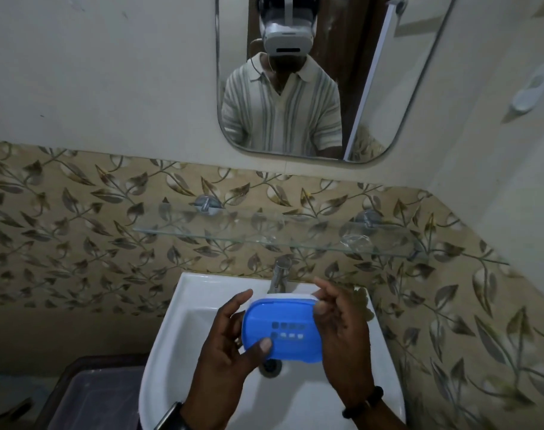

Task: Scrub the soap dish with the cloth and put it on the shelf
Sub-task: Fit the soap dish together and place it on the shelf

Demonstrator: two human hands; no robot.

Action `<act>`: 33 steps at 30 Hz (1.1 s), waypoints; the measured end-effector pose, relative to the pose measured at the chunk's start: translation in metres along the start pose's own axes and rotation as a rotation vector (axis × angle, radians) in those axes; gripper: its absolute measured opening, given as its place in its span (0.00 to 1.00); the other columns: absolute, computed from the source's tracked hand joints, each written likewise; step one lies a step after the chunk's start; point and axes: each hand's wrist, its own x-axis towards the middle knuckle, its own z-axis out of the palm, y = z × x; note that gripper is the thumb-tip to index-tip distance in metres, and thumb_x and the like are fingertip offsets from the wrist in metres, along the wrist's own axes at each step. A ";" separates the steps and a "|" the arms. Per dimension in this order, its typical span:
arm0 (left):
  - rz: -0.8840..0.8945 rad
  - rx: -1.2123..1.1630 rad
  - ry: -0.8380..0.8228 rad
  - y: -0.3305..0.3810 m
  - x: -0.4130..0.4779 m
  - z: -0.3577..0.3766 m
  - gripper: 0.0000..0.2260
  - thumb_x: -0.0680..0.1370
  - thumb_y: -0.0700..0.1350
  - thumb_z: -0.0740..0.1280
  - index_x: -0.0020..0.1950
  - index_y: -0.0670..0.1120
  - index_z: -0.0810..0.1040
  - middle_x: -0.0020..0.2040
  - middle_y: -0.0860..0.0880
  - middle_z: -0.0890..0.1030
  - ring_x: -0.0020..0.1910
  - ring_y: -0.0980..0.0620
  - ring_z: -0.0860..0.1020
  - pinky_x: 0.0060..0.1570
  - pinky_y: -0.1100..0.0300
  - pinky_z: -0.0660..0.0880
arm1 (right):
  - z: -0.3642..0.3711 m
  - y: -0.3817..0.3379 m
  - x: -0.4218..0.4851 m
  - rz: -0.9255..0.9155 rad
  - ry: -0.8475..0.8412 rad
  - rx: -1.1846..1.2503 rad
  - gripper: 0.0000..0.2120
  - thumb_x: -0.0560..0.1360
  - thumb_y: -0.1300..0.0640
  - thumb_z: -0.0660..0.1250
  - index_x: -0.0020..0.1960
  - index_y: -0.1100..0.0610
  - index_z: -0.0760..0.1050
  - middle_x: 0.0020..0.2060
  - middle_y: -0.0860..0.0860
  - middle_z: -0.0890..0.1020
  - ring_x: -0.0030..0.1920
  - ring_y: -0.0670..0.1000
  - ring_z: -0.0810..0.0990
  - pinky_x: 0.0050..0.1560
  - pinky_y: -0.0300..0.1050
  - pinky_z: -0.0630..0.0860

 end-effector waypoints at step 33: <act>0.064 -0.100 -0.163 0.060 -0.009 0.027 0.33 0.65 0.60 0.79 0.68 0.52 0.77 0.64 0.45 0.80 0.63 0.42 0.80 0.56 0.45 0.80 | -0.058 -0.045 -0.003 -0.312 -0.367 0.035 0.27 0.76 0.36 0.65 0.67 0.53 0.71 0.63 0.49 0.76 0.63 0.54 0.77 0.56 0.50 0.78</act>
